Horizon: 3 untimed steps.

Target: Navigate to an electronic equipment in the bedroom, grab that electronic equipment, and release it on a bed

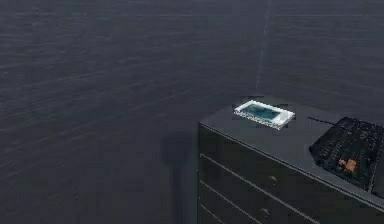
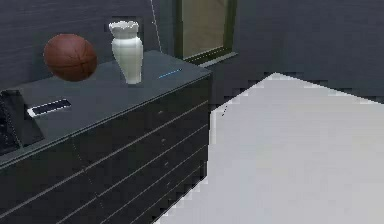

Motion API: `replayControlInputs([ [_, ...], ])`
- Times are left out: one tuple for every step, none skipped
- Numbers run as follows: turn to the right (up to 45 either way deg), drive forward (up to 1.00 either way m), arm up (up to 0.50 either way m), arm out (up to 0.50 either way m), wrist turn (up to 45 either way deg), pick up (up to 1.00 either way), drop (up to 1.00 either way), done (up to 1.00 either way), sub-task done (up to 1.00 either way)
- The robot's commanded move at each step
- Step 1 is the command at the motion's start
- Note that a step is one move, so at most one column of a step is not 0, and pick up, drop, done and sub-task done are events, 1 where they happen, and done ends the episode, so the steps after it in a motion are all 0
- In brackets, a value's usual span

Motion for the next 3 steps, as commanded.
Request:
replayControlInputs([
  [-30.0, 0.00, 0.00, 0.00, 0.0, 0.00, 0.00, 0.00, 0.00],
  [45.0, 0.00, 0.00, 0.00, 0.0, 0.00, 0.00, 0.00, 0.00],
  [27.0, 0.00, 0.00, 0.00, 0.0, 0.00, 0.00, 0.00, 0.00],
])
